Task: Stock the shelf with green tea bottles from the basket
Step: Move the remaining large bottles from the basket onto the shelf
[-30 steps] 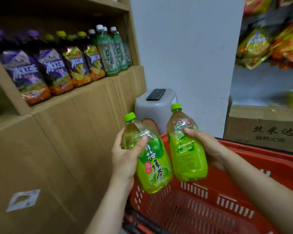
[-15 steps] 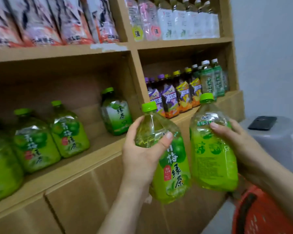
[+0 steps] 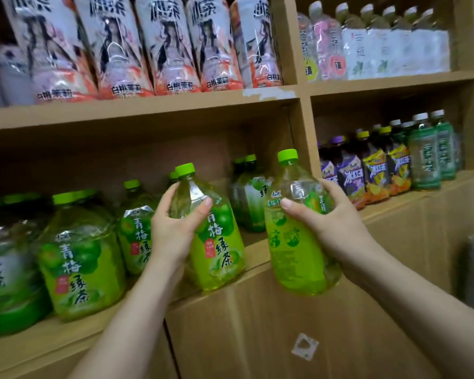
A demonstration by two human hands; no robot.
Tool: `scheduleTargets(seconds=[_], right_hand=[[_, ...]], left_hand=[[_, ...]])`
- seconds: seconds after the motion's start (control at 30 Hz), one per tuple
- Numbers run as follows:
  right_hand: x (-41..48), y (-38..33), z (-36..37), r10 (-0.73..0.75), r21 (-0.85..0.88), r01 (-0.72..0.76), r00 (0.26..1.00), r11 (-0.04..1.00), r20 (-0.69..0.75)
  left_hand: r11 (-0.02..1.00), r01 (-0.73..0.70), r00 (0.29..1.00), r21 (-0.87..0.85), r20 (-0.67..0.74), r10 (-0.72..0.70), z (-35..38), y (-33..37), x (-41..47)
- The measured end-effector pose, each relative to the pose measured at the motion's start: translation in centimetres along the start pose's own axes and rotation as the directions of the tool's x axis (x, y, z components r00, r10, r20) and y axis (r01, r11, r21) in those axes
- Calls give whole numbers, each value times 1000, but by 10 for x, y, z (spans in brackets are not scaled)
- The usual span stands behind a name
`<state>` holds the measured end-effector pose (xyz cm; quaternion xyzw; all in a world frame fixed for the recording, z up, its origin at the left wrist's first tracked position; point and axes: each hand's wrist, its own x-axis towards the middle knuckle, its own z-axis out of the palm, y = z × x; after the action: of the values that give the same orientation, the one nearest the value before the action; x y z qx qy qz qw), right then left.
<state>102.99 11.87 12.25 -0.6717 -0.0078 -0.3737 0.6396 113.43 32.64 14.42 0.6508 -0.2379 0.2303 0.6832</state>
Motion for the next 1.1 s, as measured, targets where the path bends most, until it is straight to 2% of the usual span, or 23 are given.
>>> scheduleTargets(seconds=[0.2,0.27,0.3,0.33,0.37,0.4,0.43,0.47,0.5,0.57,0.63,0.73,0.8,0.87,0.93,1.1], right_hand=[[32,9,53,-73,-160,67,997,985,-32],[39,17,70,-89,-198,77,995,977,-52],[42,22,77,-87,-219,71,994,973,-63],[43,27,84,-86,-235,67,994,970,-72],[43,32,89,-83,-260,60,993,964,-79],[44,38,93,-91,-288,63,992,956,-86],[45,42,96,-104,-312,71,990,947,-92],[46,45,98,-122,-325,88,989,942,-86],[45,47,98,-140,-330,111,988,938,-65],[49,50,91,-157,-290,158,987,944,26],[59,56,75,-107,-168,135,980,976,169],[74,62,54,106,41,-130,926,991,363],[80,66,52,138,100,-202,886,974,443],[84,70,57,60,177,-157,886,972,461],[85,74,62,11,231,-118,909,966,417],[85,79,66,-63,271,-42,927,962,369]], left_hand=[[982,-26,997,185,75,12,-21,-16,21],[924,-114,993,365,46,105,-22,-16,17],[836,-215,972,505,29,232,-20,-14,11],[689,-353,911,632,65,408,-18,-14,4],[505,-487,817,713,167,552,-14,-14,-5],[341,-584,731,737,295,616,-9,-15,-13],[214,-636,682,741,410,606,-2,-16,-21],[130,-643,677,755,482,556,5,-21,-25],[82,-613,712,786,505,489,11,-24,-28],[48,-551,768,833,483,421,21,-29,-29],[51,-532,769,845,457,447,27,-29,-29],[100,-510,758,855,391,522,30,-28,-26],[98,-480,771,872,366,521,32,-25,-22],[107,-452,802,886,350,485,37,-18,-15],[127,-427,835,895,336,436,43,-11,-11],[177,-430,847,885,328,418,46,-10,-10]])
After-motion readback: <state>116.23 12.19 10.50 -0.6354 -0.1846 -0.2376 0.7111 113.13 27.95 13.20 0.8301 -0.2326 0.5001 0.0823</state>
